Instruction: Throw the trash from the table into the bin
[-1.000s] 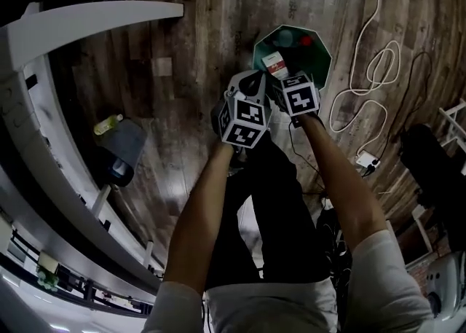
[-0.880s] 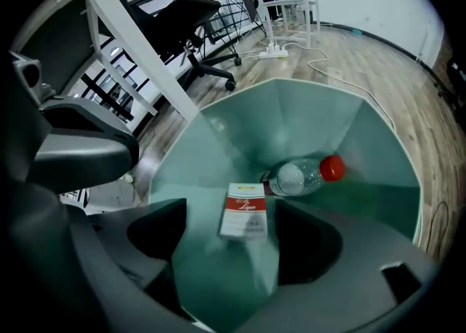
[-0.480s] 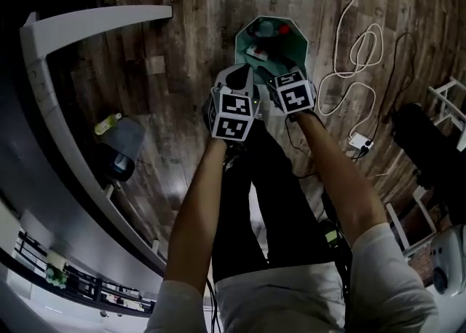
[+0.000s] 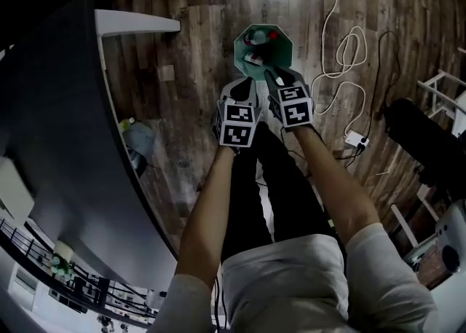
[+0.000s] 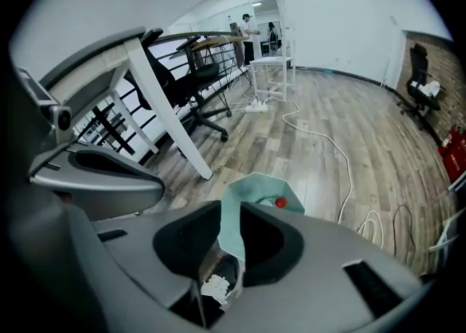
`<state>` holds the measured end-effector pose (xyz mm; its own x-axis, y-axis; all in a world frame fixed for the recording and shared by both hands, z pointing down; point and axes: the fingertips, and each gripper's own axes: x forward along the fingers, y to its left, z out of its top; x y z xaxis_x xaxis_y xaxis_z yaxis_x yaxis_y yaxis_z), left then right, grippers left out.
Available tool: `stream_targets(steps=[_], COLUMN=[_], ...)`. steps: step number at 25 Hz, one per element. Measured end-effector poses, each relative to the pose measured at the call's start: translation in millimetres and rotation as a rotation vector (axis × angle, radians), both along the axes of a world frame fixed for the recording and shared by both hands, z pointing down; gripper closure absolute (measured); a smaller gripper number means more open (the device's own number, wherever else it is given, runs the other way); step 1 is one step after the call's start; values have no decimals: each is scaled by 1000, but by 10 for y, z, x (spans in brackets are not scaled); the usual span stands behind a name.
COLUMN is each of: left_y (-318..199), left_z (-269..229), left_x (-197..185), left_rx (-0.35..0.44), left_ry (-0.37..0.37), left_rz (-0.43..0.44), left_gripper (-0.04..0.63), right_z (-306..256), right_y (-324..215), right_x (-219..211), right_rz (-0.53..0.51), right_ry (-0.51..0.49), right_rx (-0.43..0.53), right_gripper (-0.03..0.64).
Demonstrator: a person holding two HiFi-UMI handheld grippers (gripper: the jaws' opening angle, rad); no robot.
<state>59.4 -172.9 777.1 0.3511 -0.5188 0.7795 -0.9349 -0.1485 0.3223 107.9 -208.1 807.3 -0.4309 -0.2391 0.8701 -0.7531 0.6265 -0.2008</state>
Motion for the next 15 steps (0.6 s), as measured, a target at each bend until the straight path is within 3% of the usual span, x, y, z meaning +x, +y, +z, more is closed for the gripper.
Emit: stream_targets(steps=[4,15], left_y=[245,745], left_z=[-459,-1611], left_x=[38,318], left_rx=[11,102], left_ry=[-2,-23], left_rz=[-16,32], left_gripper=[568,568], right_z=[-497,-1742], right_y=[256,798], right_x=[118,624], right_rz=[50,210], right_ry=[-12,-38], right_rx=[25,137], right_gripper=[614,607])
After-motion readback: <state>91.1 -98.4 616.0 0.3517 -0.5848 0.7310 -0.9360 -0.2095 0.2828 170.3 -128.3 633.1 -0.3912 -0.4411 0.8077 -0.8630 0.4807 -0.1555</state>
